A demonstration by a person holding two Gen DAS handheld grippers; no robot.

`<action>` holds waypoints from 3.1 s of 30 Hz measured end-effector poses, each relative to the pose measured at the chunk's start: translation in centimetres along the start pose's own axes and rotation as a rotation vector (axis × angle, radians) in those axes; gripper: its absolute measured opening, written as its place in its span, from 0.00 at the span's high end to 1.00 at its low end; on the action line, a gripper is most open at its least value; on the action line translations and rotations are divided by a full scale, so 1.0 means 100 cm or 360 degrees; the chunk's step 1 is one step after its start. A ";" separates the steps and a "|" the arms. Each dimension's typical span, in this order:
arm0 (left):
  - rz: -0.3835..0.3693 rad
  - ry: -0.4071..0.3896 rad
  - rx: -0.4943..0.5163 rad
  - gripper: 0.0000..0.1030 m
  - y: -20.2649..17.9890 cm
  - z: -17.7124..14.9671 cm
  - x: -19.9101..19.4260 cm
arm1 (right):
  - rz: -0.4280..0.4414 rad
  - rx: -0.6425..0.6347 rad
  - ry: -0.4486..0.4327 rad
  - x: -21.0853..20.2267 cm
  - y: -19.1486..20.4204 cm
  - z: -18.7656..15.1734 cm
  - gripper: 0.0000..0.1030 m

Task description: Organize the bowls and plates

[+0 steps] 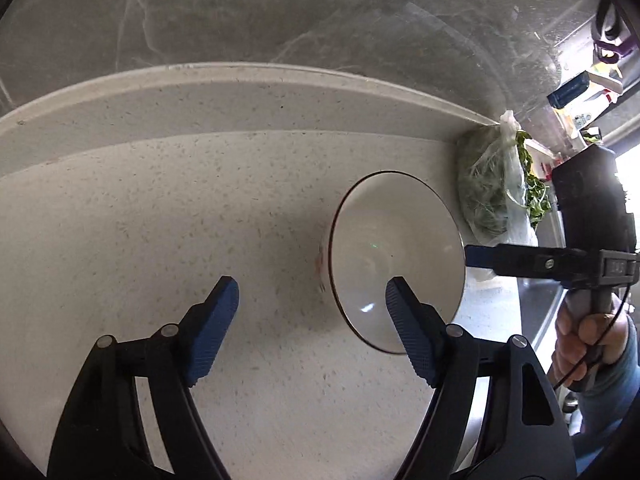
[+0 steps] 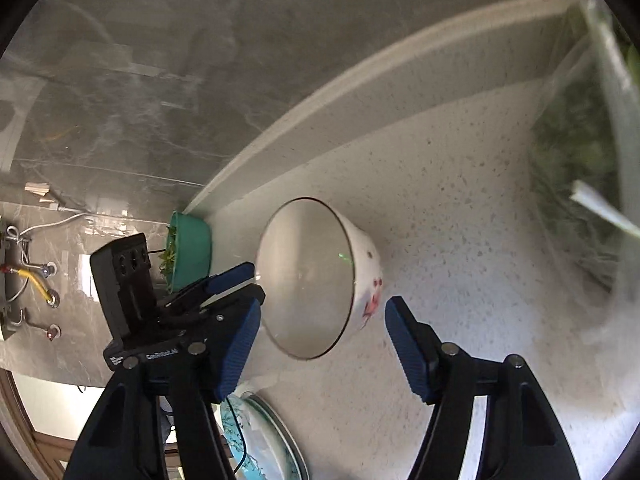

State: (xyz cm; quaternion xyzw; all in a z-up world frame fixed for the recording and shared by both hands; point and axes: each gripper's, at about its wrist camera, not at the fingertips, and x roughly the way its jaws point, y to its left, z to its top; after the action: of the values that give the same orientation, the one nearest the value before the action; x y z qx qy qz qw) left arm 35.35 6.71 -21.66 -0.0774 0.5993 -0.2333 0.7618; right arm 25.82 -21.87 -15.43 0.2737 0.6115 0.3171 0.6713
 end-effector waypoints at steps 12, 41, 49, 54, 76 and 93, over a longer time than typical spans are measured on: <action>-0.0110 0.0077 -0.0019 0.68 -0.008 -0.008 0.021 | 0.0023 0.0073 0.0042 0.016 -0.014 0.002 0.46; -0.0004 0.0075 -0.0045 0.84 -0.031 -0.005 0.014 | -0.0031 0.0072 0.0052 0.003 -0.017 0.000 0.73; -0.0002 0.0039 -0.0031 0.84 -0.053 -0.021 -0.018 | -0.0008 0.0038 0.0031 -0.021 -0.005 -0.013 0.73; -0.0008 0.0011 -0.0015 0.84 -0.071 -0.037 -0.042 | 0.0017 0.0004 0.0028 -0.039 0.008 -0.029 0.72; -0.0045 0.0076 0.0061 0.84 -0.173 -0.179 -0.092 | 0.0049 -0.0096 0.0065 -0.114 0.027 -0.136 0.69; -0.0105 0.0298 -0.0091 0.84 -0.203 -0.283 -0.044 | -0.0049 -0.0038 0.0219 -0.119 -0.015 -0.202 0.72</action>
State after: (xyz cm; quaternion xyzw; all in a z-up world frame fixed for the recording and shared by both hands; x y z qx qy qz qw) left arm 2.38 -4.57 -17.40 -0.0965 0.6714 -0.2474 0.6919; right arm 5.27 -32.32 -10.91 0.2336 0.6565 0.3322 0.6357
